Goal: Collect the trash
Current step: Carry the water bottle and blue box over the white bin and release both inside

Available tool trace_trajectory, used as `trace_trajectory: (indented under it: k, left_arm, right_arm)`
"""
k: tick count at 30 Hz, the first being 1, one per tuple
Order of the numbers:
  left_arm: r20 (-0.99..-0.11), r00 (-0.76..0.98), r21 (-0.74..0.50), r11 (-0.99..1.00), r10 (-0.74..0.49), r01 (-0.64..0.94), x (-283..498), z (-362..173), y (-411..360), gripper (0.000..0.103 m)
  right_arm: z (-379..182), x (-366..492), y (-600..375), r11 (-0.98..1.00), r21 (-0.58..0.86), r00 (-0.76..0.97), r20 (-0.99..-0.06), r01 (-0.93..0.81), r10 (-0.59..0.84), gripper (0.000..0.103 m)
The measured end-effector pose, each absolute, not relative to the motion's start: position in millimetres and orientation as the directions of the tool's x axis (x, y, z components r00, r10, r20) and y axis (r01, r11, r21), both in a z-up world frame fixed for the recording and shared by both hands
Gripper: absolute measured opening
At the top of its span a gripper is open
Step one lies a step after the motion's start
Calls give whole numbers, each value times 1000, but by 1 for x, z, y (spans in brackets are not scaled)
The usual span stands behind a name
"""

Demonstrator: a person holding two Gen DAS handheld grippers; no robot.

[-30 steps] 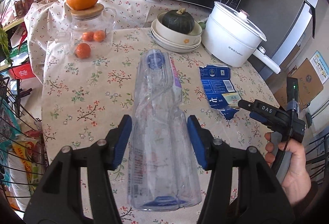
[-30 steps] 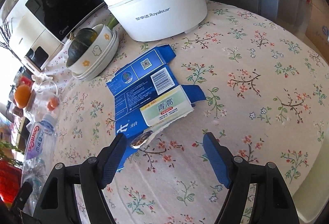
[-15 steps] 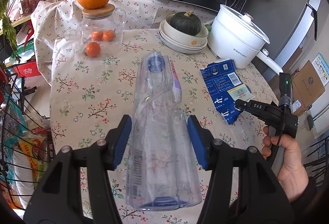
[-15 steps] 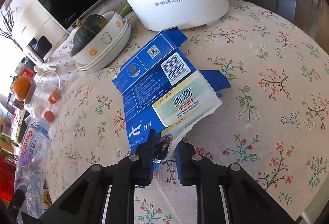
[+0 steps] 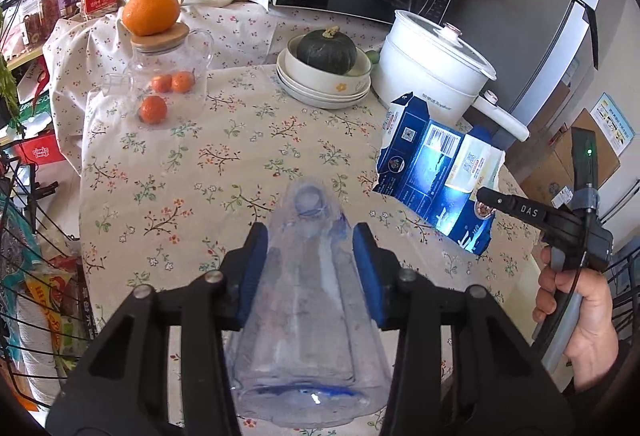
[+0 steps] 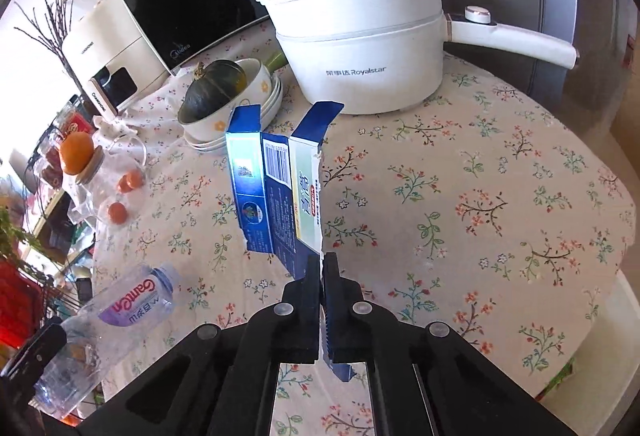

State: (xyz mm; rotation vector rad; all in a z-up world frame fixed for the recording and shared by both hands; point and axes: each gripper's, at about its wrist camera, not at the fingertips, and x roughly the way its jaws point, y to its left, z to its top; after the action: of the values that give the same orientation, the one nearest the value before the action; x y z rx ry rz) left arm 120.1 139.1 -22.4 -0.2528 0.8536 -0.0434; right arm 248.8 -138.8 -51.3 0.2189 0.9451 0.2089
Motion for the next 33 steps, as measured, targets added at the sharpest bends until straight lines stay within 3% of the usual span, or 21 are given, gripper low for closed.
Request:
trace_trajectory:
  k: [17, 33]
  left_arm:
    - [-693, 688, -279, 960, -215, 19, 118, -3, 99, 45]
    - [-654, 664, -301, 930, -363, 212, 123, 12, 0, 45]
  right_arm:
    - [-1, 191, -213, 976, 204, 659, -724, -78, 204, 2]
    - [11, 133, -332, 989, 140, 688, -723, 56, 63, 2]
